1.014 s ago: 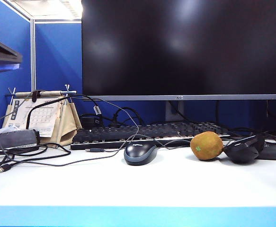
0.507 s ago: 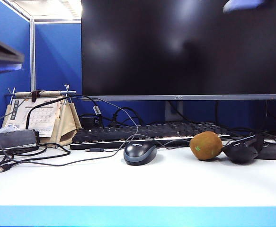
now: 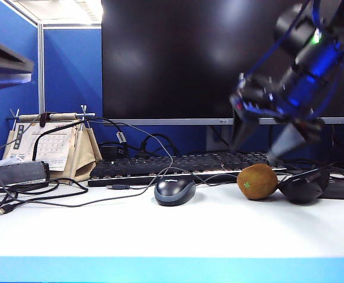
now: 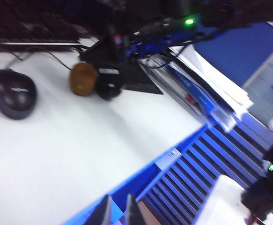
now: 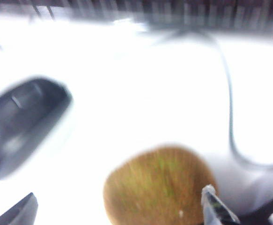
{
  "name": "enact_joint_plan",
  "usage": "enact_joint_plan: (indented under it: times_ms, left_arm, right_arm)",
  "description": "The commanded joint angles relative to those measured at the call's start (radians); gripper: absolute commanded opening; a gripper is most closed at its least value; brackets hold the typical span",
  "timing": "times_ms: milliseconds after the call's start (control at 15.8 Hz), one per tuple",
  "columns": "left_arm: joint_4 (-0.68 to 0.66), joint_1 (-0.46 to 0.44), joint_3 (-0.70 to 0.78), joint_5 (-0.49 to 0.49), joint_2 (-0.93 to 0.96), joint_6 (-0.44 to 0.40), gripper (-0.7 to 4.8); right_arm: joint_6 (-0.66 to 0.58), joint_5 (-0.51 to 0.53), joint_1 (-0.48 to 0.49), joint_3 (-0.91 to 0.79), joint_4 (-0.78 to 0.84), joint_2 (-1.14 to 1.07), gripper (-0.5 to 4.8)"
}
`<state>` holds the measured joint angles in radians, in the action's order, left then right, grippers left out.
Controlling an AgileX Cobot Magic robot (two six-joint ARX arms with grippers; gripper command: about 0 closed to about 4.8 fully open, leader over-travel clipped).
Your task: Pick up the kiwi and place it near the upside-down mouse.
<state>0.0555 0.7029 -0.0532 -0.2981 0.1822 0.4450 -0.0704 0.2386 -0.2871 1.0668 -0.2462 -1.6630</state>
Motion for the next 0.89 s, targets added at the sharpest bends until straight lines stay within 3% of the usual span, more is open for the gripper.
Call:
enact_joint_plan:
  times_ms: [63, 254, 444, 571, 888]
  left_arm:
    - [0.009, 0.0, -0.006, -0.006, 0.001, 0.001, 0.54]
    - [0.009, 0.0, -0.006, -0.031, 0.001, 0.008, 0.54]
    - [0.009, 0.0, -0.006, -0.045, 0.001, 0.029, 0.54]
    - [0.006, 0.0, -0.006, -0.057, 0.001, 0.089, 0.54]
    - [0.006, 0.0, -0.006, -0.084, 0.001, 0.087, 0.54]
  right_arm:
    - [-0.016, 0.018, -0.003, 0.009, -0.007, -0.003, 4.79]
    - [0.005, -0.036, -0.003, 0.009, 0.001, -0.008, 4.79]
    - [0.019, -0.038, -0.001, 0.009, 0.013, -0.047, 4.79]
    - [0.019, -0.037, -0.001, 0.009, 0.007, -0.084, 4.79]
    - [0.014, -0.015, -0.002, 0.009, -0.004, -0.132, 4.79]
